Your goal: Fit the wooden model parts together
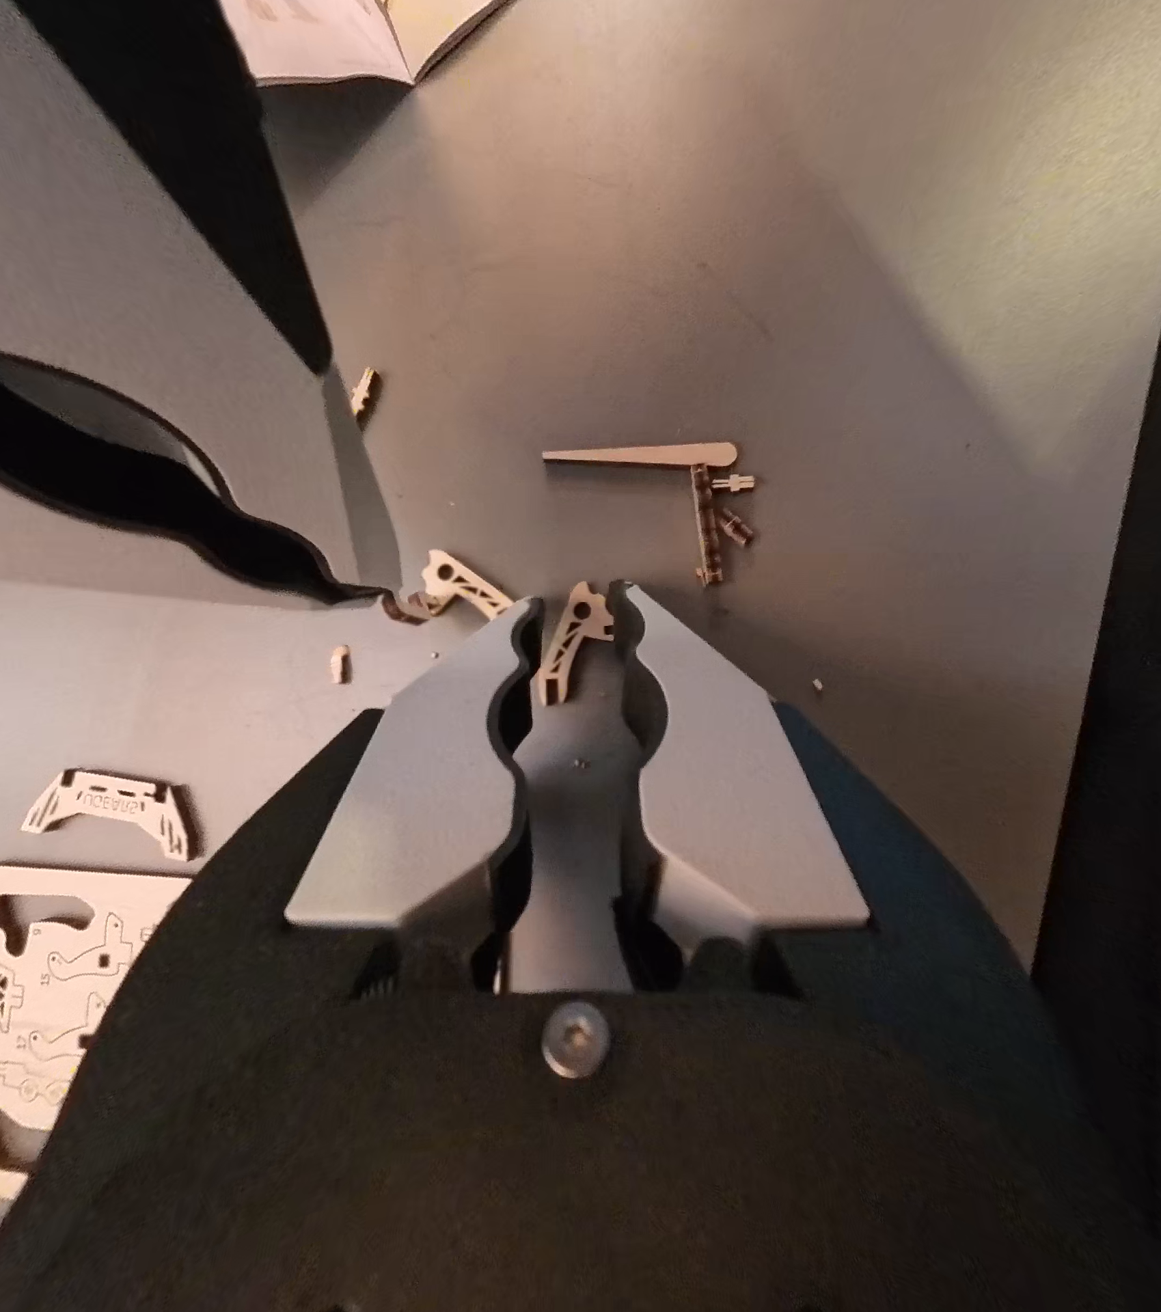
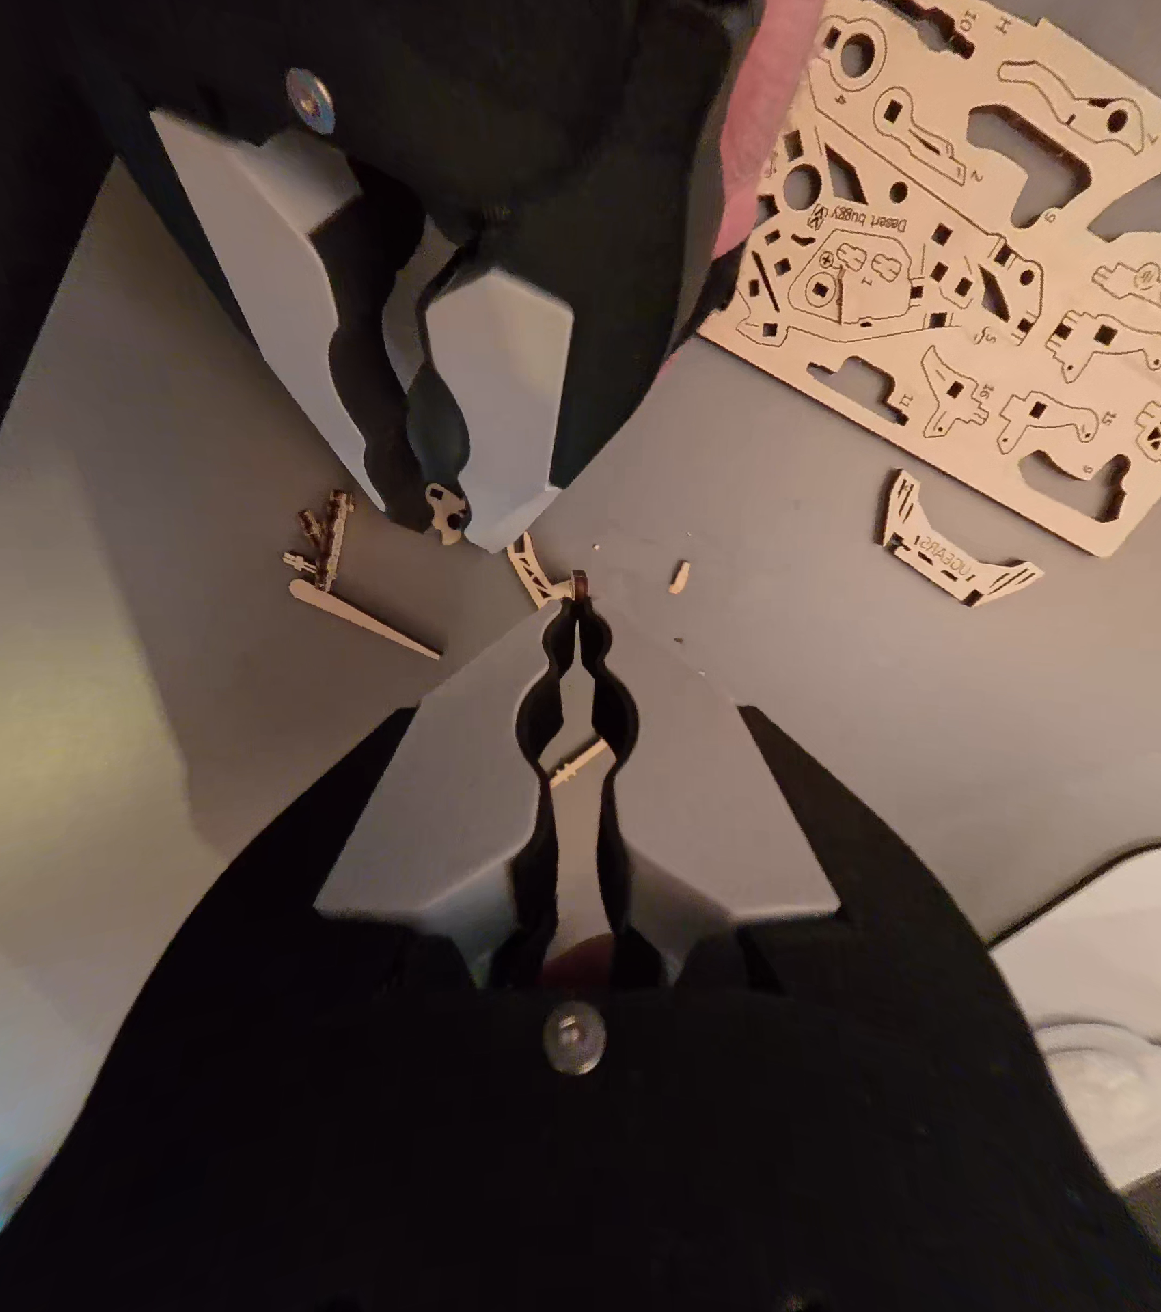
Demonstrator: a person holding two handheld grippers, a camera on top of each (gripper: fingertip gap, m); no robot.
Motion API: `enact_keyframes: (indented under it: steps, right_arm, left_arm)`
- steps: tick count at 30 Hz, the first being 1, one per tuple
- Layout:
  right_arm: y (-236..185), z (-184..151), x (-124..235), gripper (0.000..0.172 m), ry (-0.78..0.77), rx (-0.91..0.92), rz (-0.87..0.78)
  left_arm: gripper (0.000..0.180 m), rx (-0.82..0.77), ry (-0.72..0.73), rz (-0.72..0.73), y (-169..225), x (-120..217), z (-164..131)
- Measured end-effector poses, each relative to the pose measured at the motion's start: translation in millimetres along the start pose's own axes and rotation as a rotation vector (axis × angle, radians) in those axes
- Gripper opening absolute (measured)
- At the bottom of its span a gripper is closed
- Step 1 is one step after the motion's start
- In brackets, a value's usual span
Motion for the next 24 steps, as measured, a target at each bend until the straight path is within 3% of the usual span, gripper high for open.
enact_keyframes:
  steps: [4, 10, 15, 24]
  right_arm:
    - [1, -3, 0, 0.000, -0.004, -0.018, 0.009]
    - [4, -12, 0, 0.000, 0.085, -0.208, 0.006]
    - [3, -13, 0, 0.000, 0.124, -0.290, -0.001]
    - [-4, -9, 0, 0.000, 0.056, -0.113, -0.038]
  left_arm:
    - [0.022, -0.007, -0.004, 0.007, -2, 0, 1]
    - [0.037, -0.016, 0.016, 0.078, -4, 5, -3]
    - [0.039, -0.059, 0.025, 0.089, 2, 4, 0]
    - [0.030, 0.002, -0.007, 0.023, -2, 2, 0]
Point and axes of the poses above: each gripper's, where its closed fingertips meet, x back along the fingers, z out of its top, y = z × x across the jaws, the point moved 9 cm from there along x, back along the fingers, and after that the axes turned 1 degree about z, right-handed, at the moved point
